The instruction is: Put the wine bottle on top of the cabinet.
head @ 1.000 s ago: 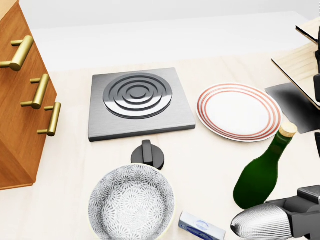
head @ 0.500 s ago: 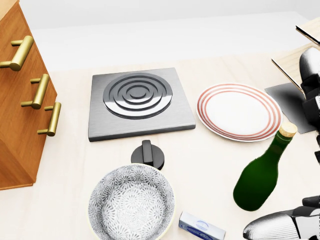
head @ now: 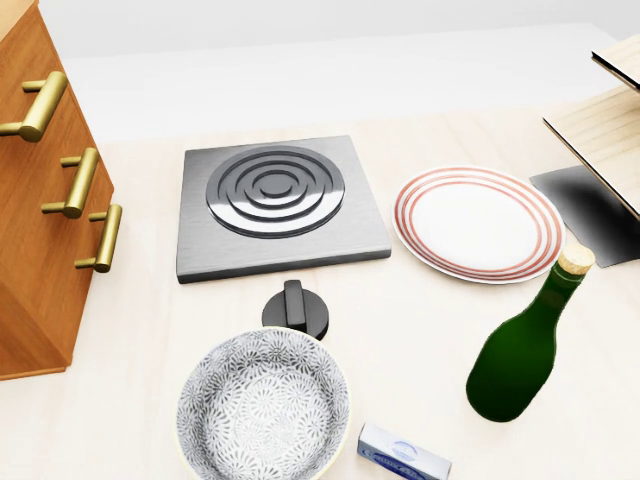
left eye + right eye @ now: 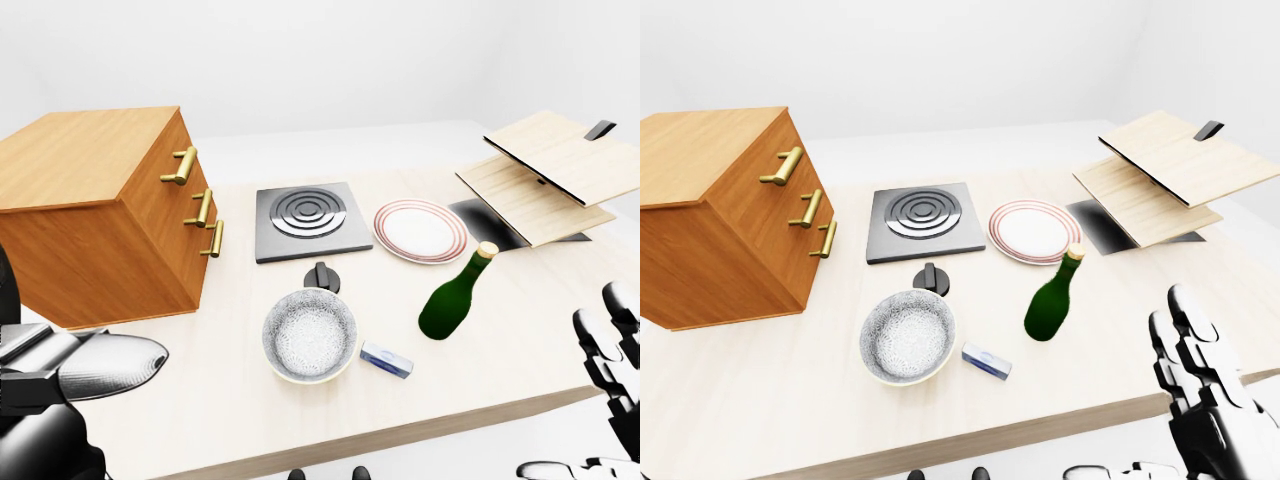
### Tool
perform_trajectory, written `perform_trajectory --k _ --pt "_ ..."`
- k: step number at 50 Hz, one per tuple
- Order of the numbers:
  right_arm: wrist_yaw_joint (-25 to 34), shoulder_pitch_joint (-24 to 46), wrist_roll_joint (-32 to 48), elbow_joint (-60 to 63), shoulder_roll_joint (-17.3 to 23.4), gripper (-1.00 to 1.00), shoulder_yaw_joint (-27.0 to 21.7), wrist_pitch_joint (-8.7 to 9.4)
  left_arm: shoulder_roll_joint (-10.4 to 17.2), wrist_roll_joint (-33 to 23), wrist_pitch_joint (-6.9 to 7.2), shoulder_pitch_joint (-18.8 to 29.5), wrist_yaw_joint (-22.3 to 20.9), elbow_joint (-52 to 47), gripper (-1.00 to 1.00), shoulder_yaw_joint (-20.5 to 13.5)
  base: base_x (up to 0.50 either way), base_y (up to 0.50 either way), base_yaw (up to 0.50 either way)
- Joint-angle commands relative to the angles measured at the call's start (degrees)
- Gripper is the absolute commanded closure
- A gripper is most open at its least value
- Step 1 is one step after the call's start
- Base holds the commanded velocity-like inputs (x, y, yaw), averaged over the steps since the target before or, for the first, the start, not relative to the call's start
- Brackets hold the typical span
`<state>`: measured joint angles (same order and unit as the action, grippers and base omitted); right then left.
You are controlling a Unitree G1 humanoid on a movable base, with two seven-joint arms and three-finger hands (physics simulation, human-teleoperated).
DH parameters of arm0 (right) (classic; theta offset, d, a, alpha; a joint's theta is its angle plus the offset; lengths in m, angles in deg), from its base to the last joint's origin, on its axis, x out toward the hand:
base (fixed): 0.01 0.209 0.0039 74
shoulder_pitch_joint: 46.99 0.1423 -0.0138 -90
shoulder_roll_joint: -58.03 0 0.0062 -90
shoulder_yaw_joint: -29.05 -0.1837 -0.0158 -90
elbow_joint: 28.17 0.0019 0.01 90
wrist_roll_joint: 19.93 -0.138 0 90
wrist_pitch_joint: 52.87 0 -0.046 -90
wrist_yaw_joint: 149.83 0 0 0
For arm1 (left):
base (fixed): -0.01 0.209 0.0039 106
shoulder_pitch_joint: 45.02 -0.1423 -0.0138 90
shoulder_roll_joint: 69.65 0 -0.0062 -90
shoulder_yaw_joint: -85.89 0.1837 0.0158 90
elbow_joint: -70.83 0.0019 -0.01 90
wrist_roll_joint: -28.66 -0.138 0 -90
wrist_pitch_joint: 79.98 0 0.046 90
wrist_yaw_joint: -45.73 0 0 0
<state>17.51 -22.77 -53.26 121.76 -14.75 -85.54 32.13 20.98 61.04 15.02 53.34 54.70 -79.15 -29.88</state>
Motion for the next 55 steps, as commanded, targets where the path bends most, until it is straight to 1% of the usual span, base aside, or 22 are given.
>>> perform_trajectory --k 1,6,9,11,12,13,15,17,18,19,23,25,28,31,33,36,38,41,43,45,49,55 --pt "4.3 -5.0 3.9 0.1 -5.5 -1.0 0.3 0.0 0.1 0.5 0.0 -0.8 -0.1 0.0 -1.0 0.0 0.0 0.0 0.0" --pt "5.5 -0.7 3.0 0.1 -6.8 -1.0 -0.4 0.0 -0.5 -0.5 0.0 -0.9 -0.8 0.0 -1.0 0.2 0.0 0.0 0.0" --pt "6.8 1.1 1.2 0.1 -7.6 -1.0 -2.4 0.0 -1.0 -1.4 0.0 -0.8 -1.5 0.0 -1.0 0.2 0.0 0.0 0.0" --pt "7.9 3.1 -1.3 0.1 -8.4 -1.0 -5.3 0.0 -1.8 -2.6 0.0 -0.5 -2.3 0.0 -1.0 0.4 0.0 0.0 0.0" --pt "8.6 3.9 -2.1 0.1 -8.9 -1.0 -6.5 0.97 -2.0 -3.0 0.0 -0.4 -2.7 0.0 -1.0 0.4 0.0 0.0 0.0" --pt "9.3 4.9 -3.0 0.1 -9.4 -1.0 -7.8 2.35 -2.3 -3.4 0.0 -0.4 -3.0 0.0 -1.0 0.4 0.0 0.0 0.0" --pt "10.3 7.5 -4.3 0.1 -10.0 -1.0 -9.9 5.75 -2.7 -4.0 0.0 -0.1 -3.4 0.0 -1.0 0.4 0.0 0.0 0.0" --pt "10.8 9.3 -4.8 0.1 -10.3 -1.0 -10.9 7.89 -3.1 -4.6 0.0 0.0 -3.9 0.0 -1.0 0.6 0.0 0.0 0.0" --pt "10.6 10.4 -5.1 0.1 -10.0 -1.0 -11.3 9.28 -3.3 -5.0 0.0 -0.1 -4.1 0.1 -1.0 0.8 0.0 0.0 0.0" --pt "10.4 11.5 -5.7 0.1 -9.6 -1.0 -11.8 10.0 -3.5 -5.6 0.0 -0.2 -4.4 0.2 -1.0 1.0 0.0 0.0 0.0" --pt "9.3 15.2 -7.4 0.1 -7.9 -1.0 -12.9 10.0 -3.9 -6.2 0.0 0.1 -5.0 0.3 -1.0 0.9 0.0 0.0 0.0" --pt "9.6 17.9 -7.8 0.1 -8.5 -1.0 -13.7 10.0 -4.0 -6.2 0.0 0.1 -5.3 0.1 -1.0 0.6 0.0 0.0 0.0" --pt "11.5 20.2 -6.6 0.1 -11.0 -1.0 -14.1 10.0 -4.1 -6.6 0.0 0.1 -5.7 0.5 -1.0 0.4 0.0 0.0 0.0" --pt "14.5 21.8 -4.1 0.1 -14.7 -1.0 -13.9 10.0 -4.1 -6.9 0.0 0.1 -5.9 0.7 -1.0 0.3 0.0 0.0 0.0" --pt "15.5 22.5 -3.8 0.1 -15.6 -1.0 -14.4 10.0 -4.2 -7.1 0.0 0.0 -6.1 0.8 -1.0 0.4 0.0 0.0 0.0" --pt "15.0 23.4 -5.1 0.1 -14.8 -1.0 -15.5 10.0 -4.3 -7.2 0.0 0.1 -6.1 0.6 -1.0 0.6 0.0 0.0 0.0" --pt "13.5 25.1 -6.6 0.1 -13.0 -1.0 -16.2 10.0 -4.5 -7.5 0.0 -0.1 -6.2 0.7 -1.0 0.8 0.0 0.0 0.0" --pt "12.1 26.8 -7.1 0.1 -11.7 -1.0 -15.7 10.0 -4.7 -8.1 0.0 -0.5 -6.6 0.8 -1.0 1.0 0.0 0.0 0.0" --pt "12.2 29.1 -6.4 0.1 -12.2 -1.0 -15.3 10.0 -4.8 -8.3 0.0 -0.5 -6.8 1.0 -1.0 0.9 0.0 0.0 0.0" --pt "13.3 30.6 -5.7 0.1 -13.3 -1.0 -15.8 10.0 -4.7 -8.2 0.0 -0.4 -6.9 0.9 -1.0 0.7 0.0 0.0 0.0" --pt "16.9 34.3 -2.7 0.1 -17.2 -1.0 -16.6 10.0 -4.7 -8.6 0.0 -0.1 -6.9 1.6 -1.0 0.9 0.0 0.0 0.0" --pt "25.2 37.1 4.7 0.1 -25.5 -1.0 -17.2 10.0 -5.1 -9.9 0.0 -0.5 -7.6 2.4 -1.0 1.5 0.0 0.0 0.0"
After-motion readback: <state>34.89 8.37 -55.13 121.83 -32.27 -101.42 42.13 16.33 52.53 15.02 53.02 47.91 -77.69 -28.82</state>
